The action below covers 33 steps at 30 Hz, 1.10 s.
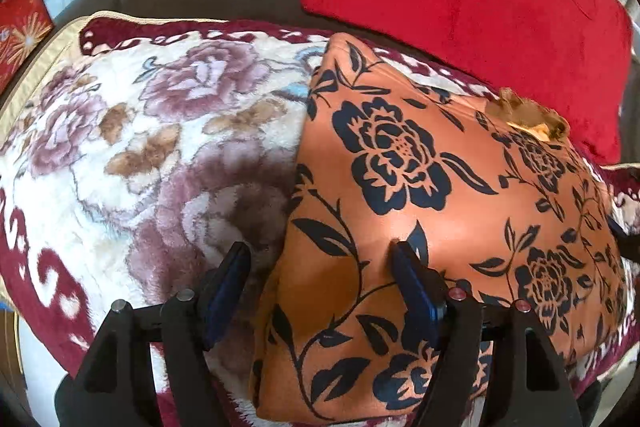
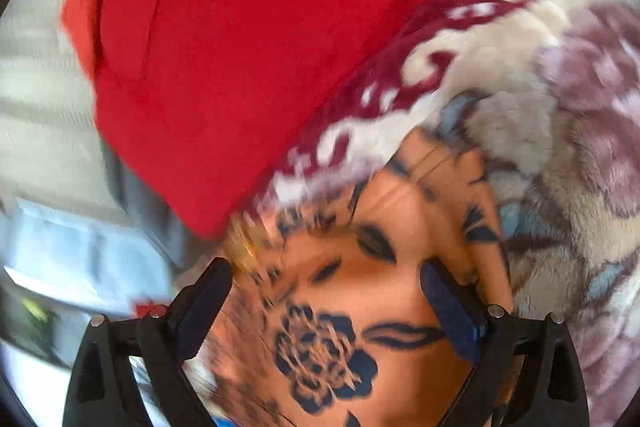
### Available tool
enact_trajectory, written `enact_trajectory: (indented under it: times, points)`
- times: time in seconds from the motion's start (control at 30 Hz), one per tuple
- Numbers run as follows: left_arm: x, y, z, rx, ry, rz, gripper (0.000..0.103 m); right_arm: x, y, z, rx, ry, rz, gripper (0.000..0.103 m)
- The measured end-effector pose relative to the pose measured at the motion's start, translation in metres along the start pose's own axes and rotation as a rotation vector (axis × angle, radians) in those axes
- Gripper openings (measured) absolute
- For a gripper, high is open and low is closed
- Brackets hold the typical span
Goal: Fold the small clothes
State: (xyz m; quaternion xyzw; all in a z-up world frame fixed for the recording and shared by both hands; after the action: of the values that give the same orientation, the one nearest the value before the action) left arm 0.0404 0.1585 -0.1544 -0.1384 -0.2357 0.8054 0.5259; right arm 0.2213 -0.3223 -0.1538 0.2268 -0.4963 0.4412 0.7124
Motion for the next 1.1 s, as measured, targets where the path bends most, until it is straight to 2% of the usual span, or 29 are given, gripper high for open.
enact_trajectory:
  times: [0.07,0.13,0.23,0.3,0.37,0.47,0.53,0.6,0.67,0.7,0.73,0.87,0.97,1.1]
  points:
    - [-0.004,-0.003,0.004,-0.011,-0.060,0.011,0.074,0.013,0.016,0.022,-0.046,0.062,0.068,0.097]
    - [-0.007,-0.006,0.006,-0.037,-0.125,0.037,0.074,0.027,0.045,0.040,-0.053,0.051,0.147,0.097]
    - [-0.011,-0.008,0.002,-0.029,-0.161,0.079,0.078,0.031,0.094,0.050,-0.004,-0.006,0.209,0.097]
    - [-0.011,-0.004,0.004,-0.033,-0.194,0.105,0.080,0.024,0.123,0.043,0.069,-0.026,0.219,0.097]
    - [-0.011,-0.001,0.009,-0.029,-0.216,0.121,0.080,0.016,0.141,0.032,0.126,0.018,0.261,0.097]
    - [-0.012,0.001,0.020,-0.061,-0.281,0.136,0.080,0.025,0.154,0.033,0.124,0.070,0.352,0.097]
    - [-0.016,0.001,0.026,-0.089,-0.306,0.130,0.080,0.034,0.159,0.036,0.120,0.029,0.356,0.098]
    - [-0.021,-0.001,0.028,-0.093,-0.311,0.115,0.080,0.039,0.164,0.034,0.129,-0.040,0.370,0.099]
    - [-0.023,0.001,0.027,-0.076,-0.311,0.104,0.080,0.027,0.162,0.022,0.152,-0.008,0.378,0.099]
    - [-0.022,0.001,0.029,-0.069,-0.304,0.114,0.080,0.016,0.159,0.016,0.157,0.017,0.338,0.099]
    - [-0.019,0.001,0.030,-0.073,-0.293,0.123,0.080,0.013,0.158,0.020,0.136,-0.012,0.303,0.099]
    - [0.004,0.005,0.053,-0.138,-0.265,0.184,0.080,0.033,0.162,0.033,0.105,-0.009,0.312,0.099]
    - [0.024,0.008,0.065,-0.184,-0.254,0.218,0.080,0.045,0.177,0.053,0.083,-0.045,0.318,0.099]
    - [0.052,0.019,0.069,-0.199,-0.219,0.249,0.080,0.034,0.208,0.072,0.047,-0.092,0.227,0.099]
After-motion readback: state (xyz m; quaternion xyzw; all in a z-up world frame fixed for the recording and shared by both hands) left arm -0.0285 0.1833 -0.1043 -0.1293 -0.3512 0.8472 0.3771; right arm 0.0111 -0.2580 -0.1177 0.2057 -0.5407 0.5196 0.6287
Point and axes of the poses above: each gripper's, at about its wrist camera, not at the fingertips, and z roughly against the way its jaws point, x to its left, y to its underside, the point moved 1 cm from there along -z, roughly the way its jaws point, and after that the axes turned 9 degrees about -y, right-handed, at the moved point
